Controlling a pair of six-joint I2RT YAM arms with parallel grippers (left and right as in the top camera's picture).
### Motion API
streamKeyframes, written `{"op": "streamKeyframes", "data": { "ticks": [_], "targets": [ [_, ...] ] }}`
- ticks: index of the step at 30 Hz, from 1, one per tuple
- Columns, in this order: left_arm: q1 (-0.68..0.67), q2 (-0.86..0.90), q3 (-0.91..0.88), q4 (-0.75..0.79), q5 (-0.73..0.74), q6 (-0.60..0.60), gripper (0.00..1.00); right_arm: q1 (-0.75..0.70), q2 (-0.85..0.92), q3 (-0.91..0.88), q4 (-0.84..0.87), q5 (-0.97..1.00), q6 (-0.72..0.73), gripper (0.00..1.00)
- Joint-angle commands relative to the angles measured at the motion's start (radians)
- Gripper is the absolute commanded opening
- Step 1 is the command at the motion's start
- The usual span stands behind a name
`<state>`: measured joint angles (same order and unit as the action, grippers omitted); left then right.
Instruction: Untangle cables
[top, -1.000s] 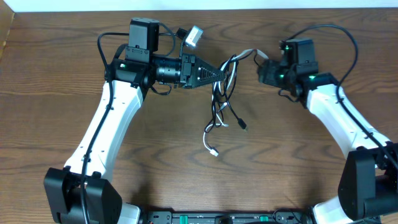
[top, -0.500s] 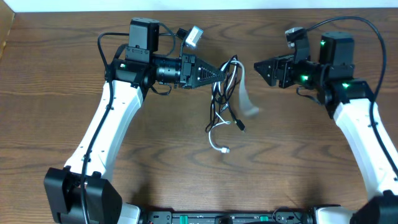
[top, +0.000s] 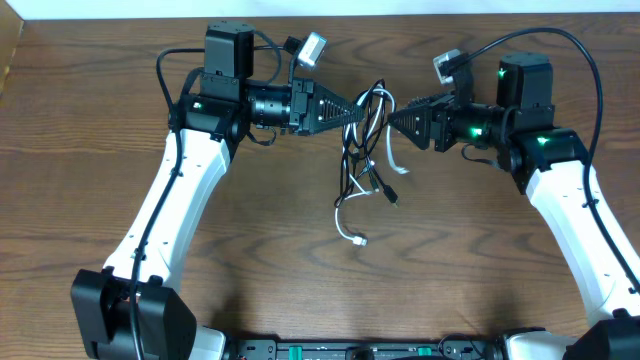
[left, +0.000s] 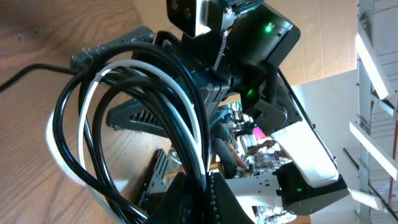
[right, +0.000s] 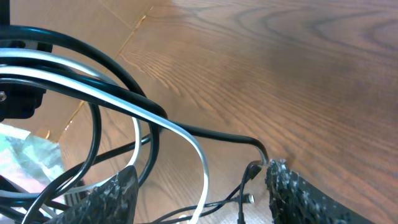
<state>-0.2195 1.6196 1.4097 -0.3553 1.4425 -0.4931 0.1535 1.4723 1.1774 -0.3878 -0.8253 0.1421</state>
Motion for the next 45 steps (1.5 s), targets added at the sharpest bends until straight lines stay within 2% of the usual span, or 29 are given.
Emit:
{"op": "streamKeyframes", "data": {
  "ticks": [1,5,8,12,14,19,22,27,30,33,34,38,41,45],
  "targets": [
    [0.000,-0.006,0.002,0.024,0.029,-0.005,0.07,0.002,0.002,0.006,-0.023,-0.025,0.029,0.62],
    [0.001,-0.006,0.002,0.037,-0.045,-0.006,0.07,0.000,0.002,0.006,-0.083,-0.058,0.018,0.60],
    [0.001,-0.006,0.002,0.036,-0.126,-0.006,0.07,-0.011,0.000,0.006,-0.150,-0.059,-0.051,0.61],
    [0.001,-0.006,0.002,0.037,-0.177,-0.006,0.07,-0.011,-0.004,0.006,-0.225,-0.204,-0.350,0.61],
    [0.001,-0.006,0.002,0.037,-0.175,-0.006,0.07,0.024,-0.003,0.006,-0.323,-0.182,-0.576,0.60],
    [0.001,-0.006,0.002,0.036,-0.171,-0.007,0.08,0.086,0.000,0.006,-0.441,-0.116,-0.721,0.66],
    [0.001,-0.006,0.002,0.036,-0.171,-0.011,0.08,0.101,0.000,0.006,-0.440,-0.068,-0.726,0.66],
    [0.001,-0.006,0.002,0.032,-0.142,-0.010,0.07,0.132,0.011,0.005,-0.406,0.093,-0.726,0.55],
    [0.001,-0.006,0.002,0.032,-0.129,-0.011,0.07,0.136,0.013,0.005,-0.406,0.094,-0.719,0.43],
    [0.001,-0.006,0.002,0.032,-0.117,-0.030,0.07,0.136,0.013,0.005,-0.410,0.093,-0.716,0.26],
    [0.001,-0.006,0.002,0.032,-0.114,-0.040,0.07,0.136,0.013,0.005,-0.409,0.093,-0.699,0.16],
    [0.001,-0.006,0.002,0.032,-0.107,-0.041,0.07,0.129,0.009,0.006,-0.341,0.085,-0.559,0.02],
    [0.000,-0.006,0.002,0.032,-0.103,-0.040,0.07,0.129,-0.018,0.006,-0.237,0.082,-0.409,0.01],
    [0.000,-0.006,0.002,0.032,-0.092,-0.040,0.07,0.129,-0.058,0.006,-0.129,0.082,-0.282,0.01]
  ]
}}
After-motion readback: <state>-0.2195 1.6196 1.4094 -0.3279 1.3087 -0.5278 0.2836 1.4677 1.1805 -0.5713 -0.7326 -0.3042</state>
